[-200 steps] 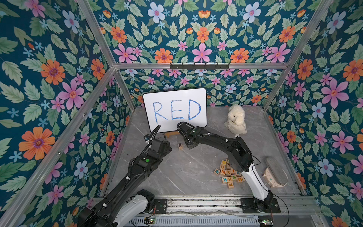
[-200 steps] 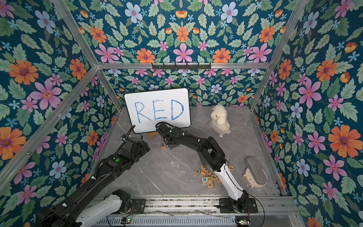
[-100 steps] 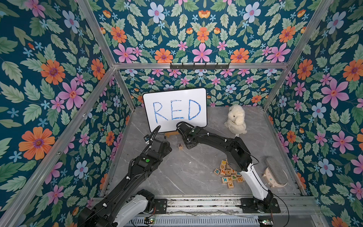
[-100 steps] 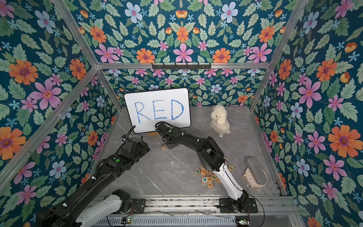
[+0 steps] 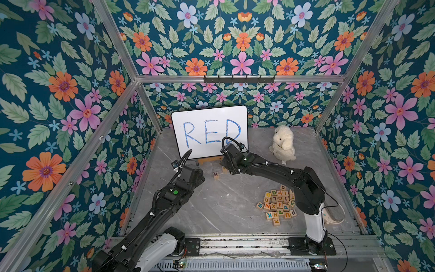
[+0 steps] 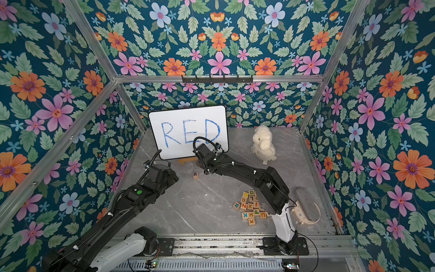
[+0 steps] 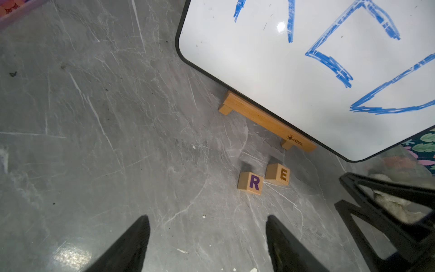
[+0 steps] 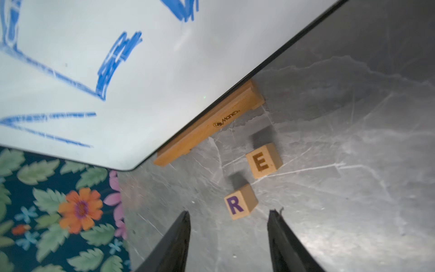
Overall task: Assemble the uppercase word "red" with letter blocks
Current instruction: Place the letter block at the center of the board, then move the letter block to the center of the board.
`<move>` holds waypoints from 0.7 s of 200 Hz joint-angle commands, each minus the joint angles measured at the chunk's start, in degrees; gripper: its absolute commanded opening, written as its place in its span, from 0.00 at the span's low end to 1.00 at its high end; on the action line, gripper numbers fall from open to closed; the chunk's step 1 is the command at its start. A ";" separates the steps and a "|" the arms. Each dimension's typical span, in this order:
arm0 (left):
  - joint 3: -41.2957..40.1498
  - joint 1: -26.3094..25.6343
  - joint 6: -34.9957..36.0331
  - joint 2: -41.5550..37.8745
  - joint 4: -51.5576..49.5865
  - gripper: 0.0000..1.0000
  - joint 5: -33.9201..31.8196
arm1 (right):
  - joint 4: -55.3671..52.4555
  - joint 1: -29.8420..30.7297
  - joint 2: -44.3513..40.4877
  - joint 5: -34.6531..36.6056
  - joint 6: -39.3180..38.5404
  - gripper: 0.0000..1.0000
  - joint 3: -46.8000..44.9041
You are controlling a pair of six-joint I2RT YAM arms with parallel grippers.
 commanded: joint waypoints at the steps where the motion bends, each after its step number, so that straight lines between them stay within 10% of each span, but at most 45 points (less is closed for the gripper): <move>1: 0.59 0.08 3.20 -0.10 -0.77 0.80 -1.21 | 8.07 -1.15 -1.54 -4.27 -19.91 0.58 -3.93; 140: -0.60 0.08 4.64 2.04 1.34 0.81 4.02 | -14.08 -1.38 16.19 -0.72 -29.52 0.64 16.01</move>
